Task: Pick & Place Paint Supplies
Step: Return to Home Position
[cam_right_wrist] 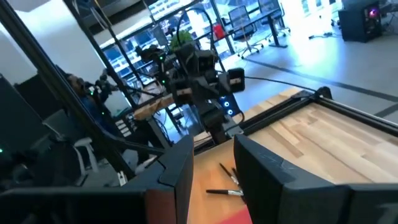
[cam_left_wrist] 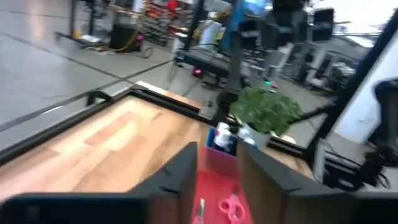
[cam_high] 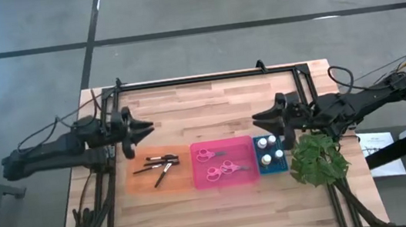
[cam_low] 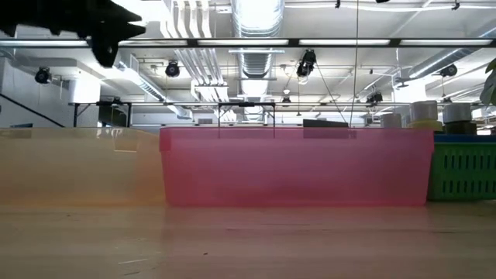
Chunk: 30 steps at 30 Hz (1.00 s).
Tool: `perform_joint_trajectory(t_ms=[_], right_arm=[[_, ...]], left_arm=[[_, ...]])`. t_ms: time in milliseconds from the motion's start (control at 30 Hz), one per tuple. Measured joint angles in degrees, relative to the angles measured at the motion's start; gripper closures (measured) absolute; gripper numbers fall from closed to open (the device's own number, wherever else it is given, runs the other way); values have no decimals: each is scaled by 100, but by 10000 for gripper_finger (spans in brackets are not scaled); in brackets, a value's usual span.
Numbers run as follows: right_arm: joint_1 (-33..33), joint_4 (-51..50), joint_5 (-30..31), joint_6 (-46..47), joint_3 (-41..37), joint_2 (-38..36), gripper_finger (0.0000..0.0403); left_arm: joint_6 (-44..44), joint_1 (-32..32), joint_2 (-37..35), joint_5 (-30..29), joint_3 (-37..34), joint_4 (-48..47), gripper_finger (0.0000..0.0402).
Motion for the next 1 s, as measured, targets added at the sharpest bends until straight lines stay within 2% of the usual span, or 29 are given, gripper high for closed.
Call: perform_joint_trajectory(t_ms=[133,267,533,1000], right_arm=[[0,-5,2,142,37,34,292],[0,-7,5,328,71,45,292],[0,-3,129,643,90,7,292],[0,-120,111,1320,90,14,292]], left_arm=[[-14,0,-688,351,-784,323,340],[-127,0,-1403,421,-1475,696,391],[-183,0,-2500,398,-2403,622,395],[749,-15,-2321,416,-2569,682,396]])
